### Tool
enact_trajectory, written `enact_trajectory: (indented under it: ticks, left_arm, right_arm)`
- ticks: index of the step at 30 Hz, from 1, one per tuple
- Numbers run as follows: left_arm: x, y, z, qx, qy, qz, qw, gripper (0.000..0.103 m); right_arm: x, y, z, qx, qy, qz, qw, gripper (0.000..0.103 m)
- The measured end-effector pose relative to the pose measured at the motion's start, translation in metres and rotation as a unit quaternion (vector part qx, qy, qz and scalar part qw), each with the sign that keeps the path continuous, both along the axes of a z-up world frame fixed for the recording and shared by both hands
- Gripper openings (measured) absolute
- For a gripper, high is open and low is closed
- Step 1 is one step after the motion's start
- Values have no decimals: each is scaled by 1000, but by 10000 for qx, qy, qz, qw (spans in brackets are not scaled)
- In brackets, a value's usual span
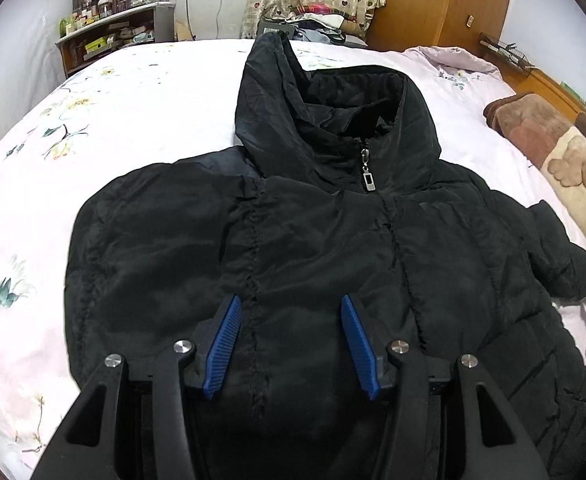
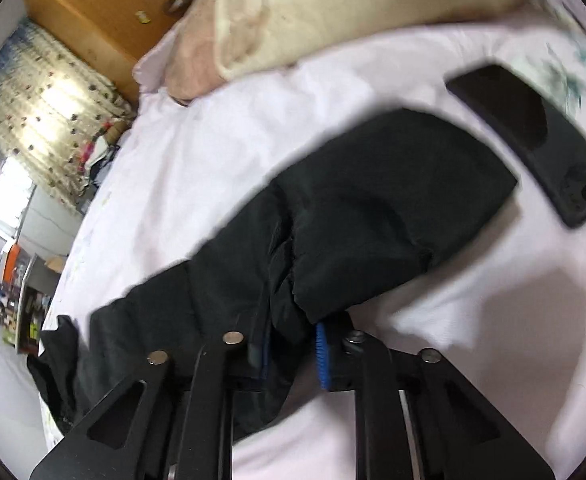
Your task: Fold large clothes
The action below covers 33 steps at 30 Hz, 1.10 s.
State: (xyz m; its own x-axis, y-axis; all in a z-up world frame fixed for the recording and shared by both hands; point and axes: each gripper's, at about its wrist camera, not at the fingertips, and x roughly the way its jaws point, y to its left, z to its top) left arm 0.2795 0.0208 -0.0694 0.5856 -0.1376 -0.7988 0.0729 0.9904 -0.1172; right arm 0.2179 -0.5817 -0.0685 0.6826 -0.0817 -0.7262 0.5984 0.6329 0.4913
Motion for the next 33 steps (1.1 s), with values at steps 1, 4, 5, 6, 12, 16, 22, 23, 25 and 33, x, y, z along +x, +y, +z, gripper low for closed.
enact_trajectory:
  ticks: [1,4,5,6,12,16,22,23,25,33]
  left_arm:
    - [-4,2,3,-31,-14,11,10000,54]
    - [-15,6,15,-64,-85,29,9999,54]
    - [-19,8,18,-82,-116,32,9999,54]
    - [-25,12,23,-116,-156,37,9998,54]
    - [-49,30,42,-302,-306,147,9990,54]
    - [-62,42,53,-393,-420,264,9980,54]
    - [-75,66,57,-527,-459,515,9962,54]
    - [-77,69,56,-539,-459,551,9960,54]
    - [-81,77,55,-558,-446,626,9955,54]
    - [-87,93,50,-569,-435,792,9943,54]
  right_arm:
    - [0,5,13,-68,-102,65,9999,14]
    - [-4,27,65,-397,-513,340,9973,13]
    - [-6,36,82,-485,-653,444,9957,13]
    - [-7,44,96,-555,-771,544,9940,13]
    - [5,118,179,-907,-1430,1482,9743,13]
    - [16,179,199,-925,-1556,2243,9576,13]
    - [33,289,184,-1002,-1332,3447,9238,13]
    - [37,304,176,-978,-1255,3584,9199,13]
    - [43,325,155,-904,-1073,3808,9140,13]
    - [64,390,66,-600,-259,4564,8874,32]
